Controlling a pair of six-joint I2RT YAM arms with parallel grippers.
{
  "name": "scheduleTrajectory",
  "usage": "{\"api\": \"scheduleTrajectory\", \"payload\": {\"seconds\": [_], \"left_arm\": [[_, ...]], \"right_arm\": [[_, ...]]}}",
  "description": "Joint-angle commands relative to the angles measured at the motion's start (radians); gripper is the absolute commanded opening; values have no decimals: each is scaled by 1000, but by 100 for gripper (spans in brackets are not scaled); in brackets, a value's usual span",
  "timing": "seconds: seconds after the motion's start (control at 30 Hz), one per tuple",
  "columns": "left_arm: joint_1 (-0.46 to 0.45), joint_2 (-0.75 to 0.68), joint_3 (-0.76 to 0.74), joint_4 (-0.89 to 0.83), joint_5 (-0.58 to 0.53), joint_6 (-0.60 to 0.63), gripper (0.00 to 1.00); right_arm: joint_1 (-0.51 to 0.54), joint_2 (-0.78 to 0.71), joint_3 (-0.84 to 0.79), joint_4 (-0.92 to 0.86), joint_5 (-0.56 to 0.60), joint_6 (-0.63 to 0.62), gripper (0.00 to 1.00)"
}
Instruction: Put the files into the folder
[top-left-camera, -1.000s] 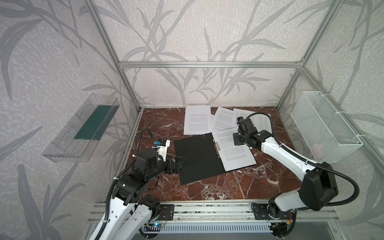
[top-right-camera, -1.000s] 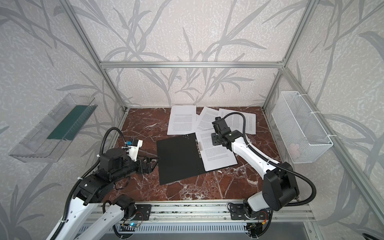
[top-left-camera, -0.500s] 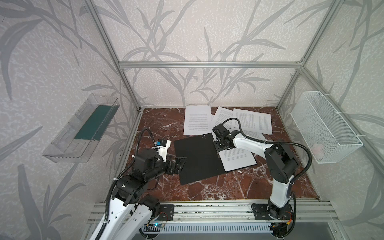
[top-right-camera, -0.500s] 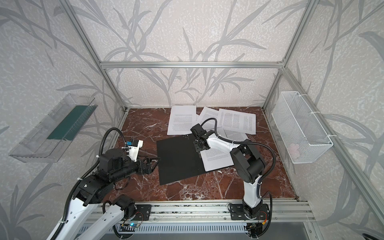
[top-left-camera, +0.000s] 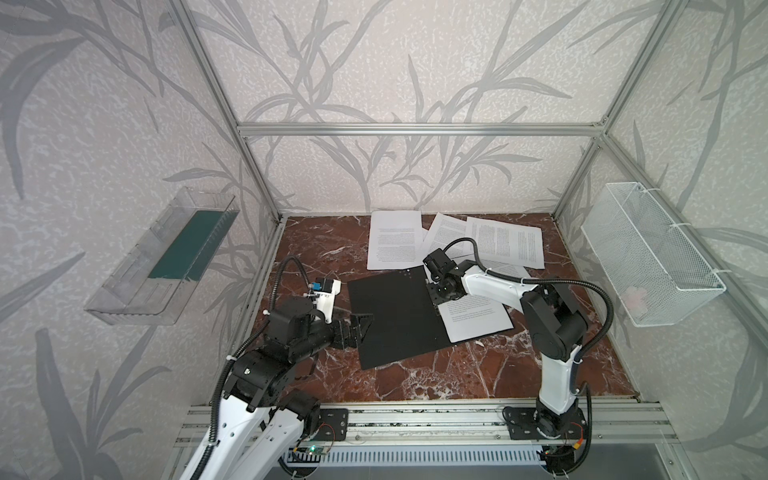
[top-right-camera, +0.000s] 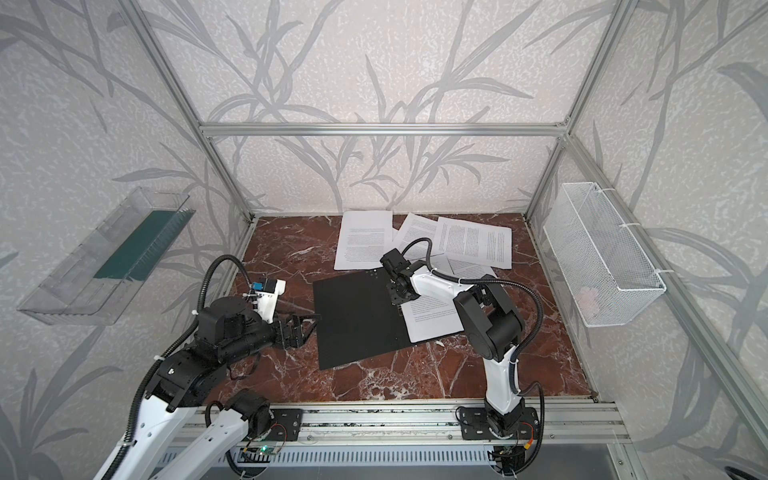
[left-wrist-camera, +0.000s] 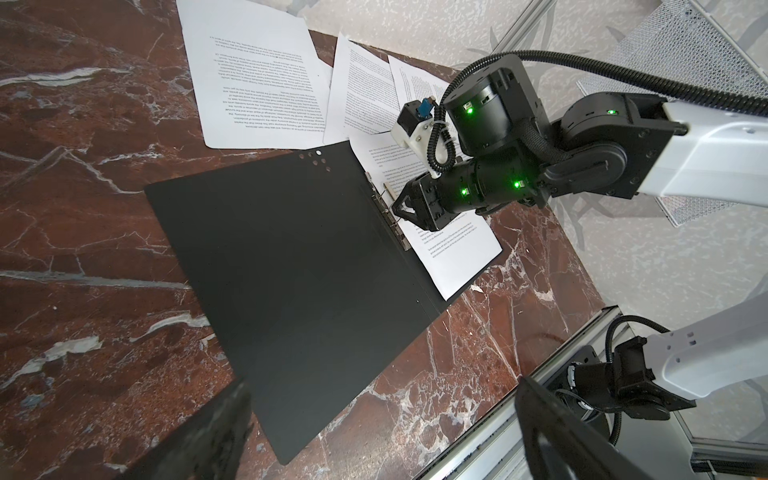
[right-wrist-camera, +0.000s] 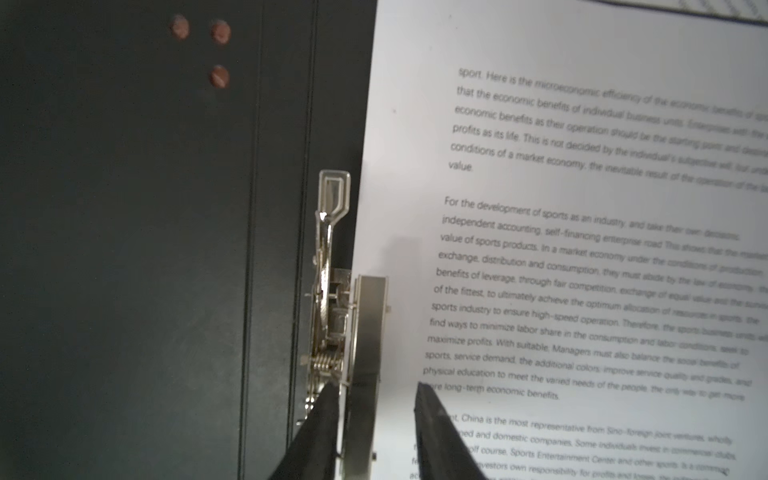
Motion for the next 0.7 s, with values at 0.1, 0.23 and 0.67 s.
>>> {"api": "scheduleTrajectory", "payload": {"seconds": [0.1, 0.23, 0.67], "left_arm": [[7, -3, -9, 9, 4, 20, 99], [10, -5, -9, 9, 6, 20, 99], [19, -9, -10, 10, 11, 20, 99]], "right_arm": [[1, 7, 16, -13, 0, 10, 24], [1, 1, 6, -6, -2, 19, 21], [35, -88, -66, 64, -17, 162, 0]]}}
